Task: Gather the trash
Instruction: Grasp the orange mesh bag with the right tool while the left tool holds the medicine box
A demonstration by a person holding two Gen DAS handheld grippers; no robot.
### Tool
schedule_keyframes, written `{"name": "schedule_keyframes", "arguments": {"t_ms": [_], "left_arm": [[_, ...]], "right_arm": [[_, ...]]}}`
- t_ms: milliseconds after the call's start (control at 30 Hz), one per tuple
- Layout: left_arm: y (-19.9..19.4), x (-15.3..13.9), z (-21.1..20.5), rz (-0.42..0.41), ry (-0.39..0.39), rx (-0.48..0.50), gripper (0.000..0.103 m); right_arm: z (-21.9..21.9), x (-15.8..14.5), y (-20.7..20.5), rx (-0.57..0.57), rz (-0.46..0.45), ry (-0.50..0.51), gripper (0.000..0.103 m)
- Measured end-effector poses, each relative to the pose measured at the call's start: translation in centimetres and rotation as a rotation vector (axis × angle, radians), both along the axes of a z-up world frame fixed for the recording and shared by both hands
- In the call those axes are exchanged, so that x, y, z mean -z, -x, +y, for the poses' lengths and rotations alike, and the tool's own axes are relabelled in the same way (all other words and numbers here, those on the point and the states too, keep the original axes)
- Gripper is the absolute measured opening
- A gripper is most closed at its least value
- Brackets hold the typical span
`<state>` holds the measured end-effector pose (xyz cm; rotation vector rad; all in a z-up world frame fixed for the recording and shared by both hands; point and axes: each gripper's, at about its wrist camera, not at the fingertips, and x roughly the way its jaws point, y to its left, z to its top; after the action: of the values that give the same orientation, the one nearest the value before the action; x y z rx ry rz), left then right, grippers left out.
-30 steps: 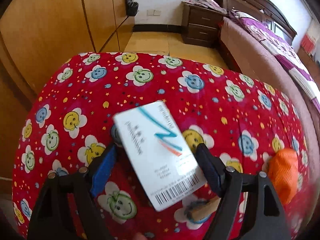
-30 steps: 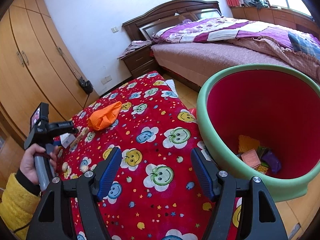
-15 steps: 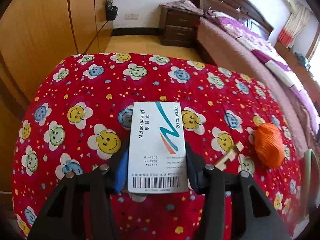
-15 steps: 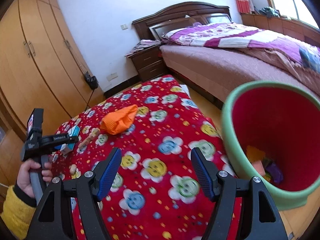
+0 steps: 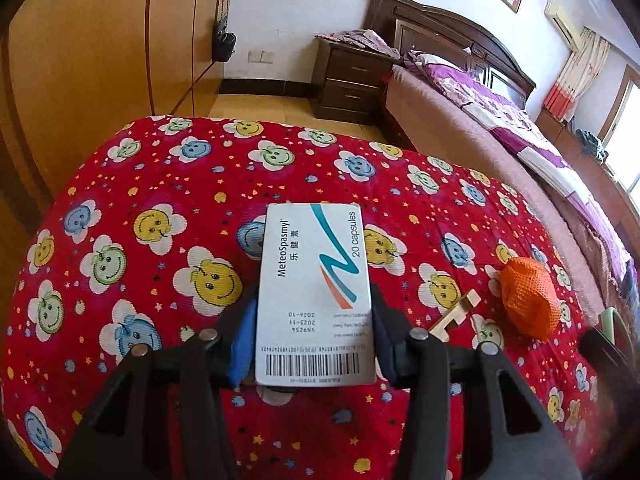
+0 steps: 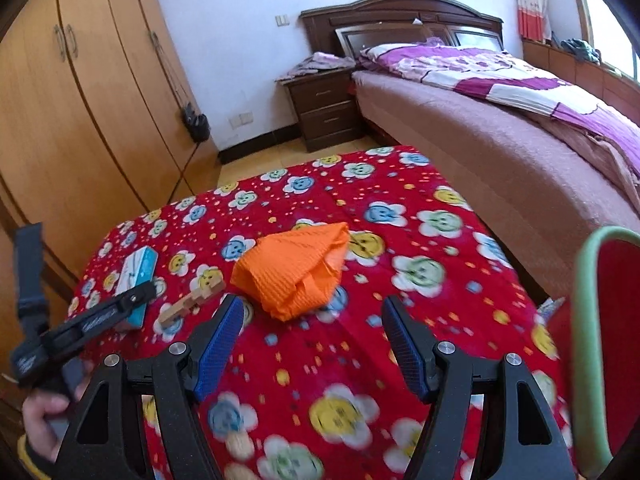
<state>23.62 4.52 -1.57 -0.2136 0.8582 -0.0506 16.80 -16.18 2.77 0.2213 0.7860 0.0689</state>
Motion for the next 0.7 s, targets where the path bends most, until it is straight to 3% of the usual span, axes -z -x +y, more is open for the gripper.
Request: {"name": "schedule_keyframes", "arguments": {"t_ms": [200, 433, 700], "left_arm": [[-0.2, 0.1, 0.0, -0.007, 0.019, -0.004, 0.05], [-0.1, 0.1, 0.6, -0.009, 0.032, -0.004, 0.05], [-0.1, 0.1, 0.7, -0.009, 0.032, -0.004, 0.05]], "right_arm": [[1.7, 1.4, -3.3, -0.037, 0.027, 0.058, 0.072], [2.3, 3.0, -4.5, -0.068, 0.076, 0.055, 0.031], [1.5, 2.9, -3.8, -0.061, 0.083, 0.028, 0.01]]}}
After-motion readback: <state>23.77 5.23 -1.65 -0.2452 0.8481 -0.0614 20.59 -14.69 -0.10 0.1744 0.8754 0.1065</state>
